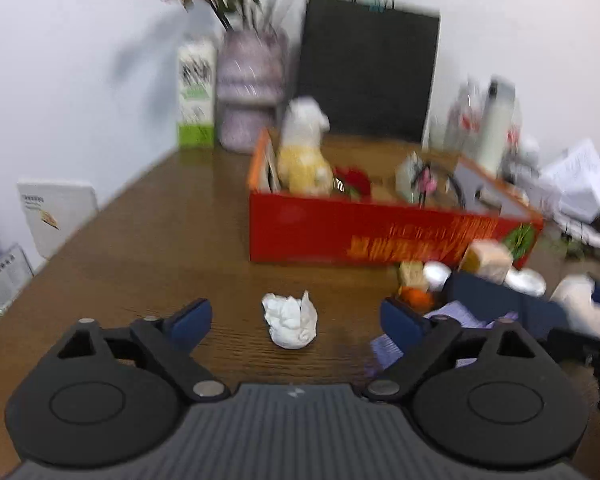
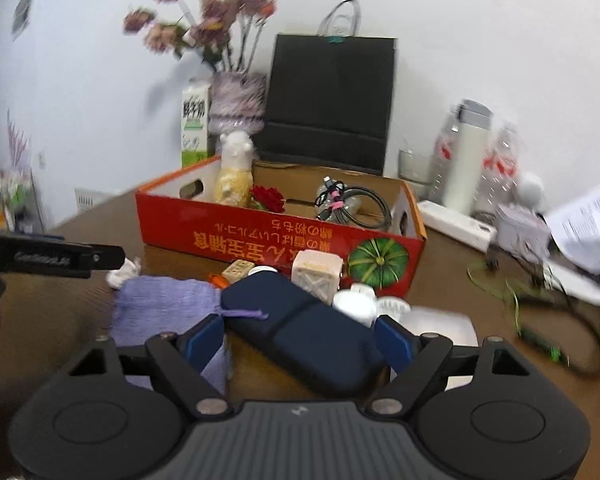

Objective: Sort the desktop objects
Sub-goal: 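Grasp the white tissue with the left tool while the right tool grasps the navy case, then carry the tissue into the orange box and release it with the left tool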

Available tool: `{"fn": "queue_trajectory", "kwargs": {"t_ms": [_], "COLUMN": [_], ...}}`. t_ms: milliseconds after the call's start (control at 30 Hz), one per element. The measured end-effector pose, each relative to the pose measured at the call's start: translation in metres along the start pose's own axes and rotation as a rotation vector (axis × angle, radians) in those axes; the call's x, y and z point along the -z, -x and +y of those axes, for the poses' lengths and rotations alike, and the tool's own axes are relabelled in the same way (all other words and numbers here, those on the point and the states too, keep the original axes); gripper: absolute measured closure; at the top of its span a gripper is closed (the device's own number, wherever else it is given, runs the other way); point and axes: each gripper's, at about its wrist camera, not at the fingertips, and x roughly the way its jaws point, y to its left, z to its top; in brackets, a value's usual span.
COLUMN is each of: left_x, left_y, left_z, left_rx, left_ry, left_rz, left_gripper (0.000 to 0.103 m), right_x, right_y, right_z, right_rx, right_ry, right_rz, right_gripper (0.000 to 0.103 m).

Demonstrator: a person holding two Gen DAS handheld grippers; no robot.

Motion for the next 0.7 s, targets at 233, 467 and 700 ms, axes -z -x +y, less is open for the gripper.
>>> {"fn": "queue_trajectory", "kwargs": {"t_ms": [233, 467, 700], "left_x": [0.003, 0.010, 0.013], "left_y": [-0.032, -0.022, 0.013], "left_z": [0.007, 0.010, 0.017], "left_rx": [0.038, 0.028, 0.000], "left_ry": [0.001, -0.012, -0.002], "left_rz": [0.075, 0.049, -0.007], "left_gripper": [0.064, 0.081, 0.082], "right_x": [-0.018, -0.024, -0.016], "right_y": [-0.062, -0.094, -0.054], "right_z": [-0.009, -0.017, -0.005], "right_rx": [-0.154, -0.284, -0.215], "right_ry": [0.136, 0.075, 0.105], "right_rz": [0.132, 0.250, 0.276], "right_gripper": [0.020, 0.023, 0.039]}}
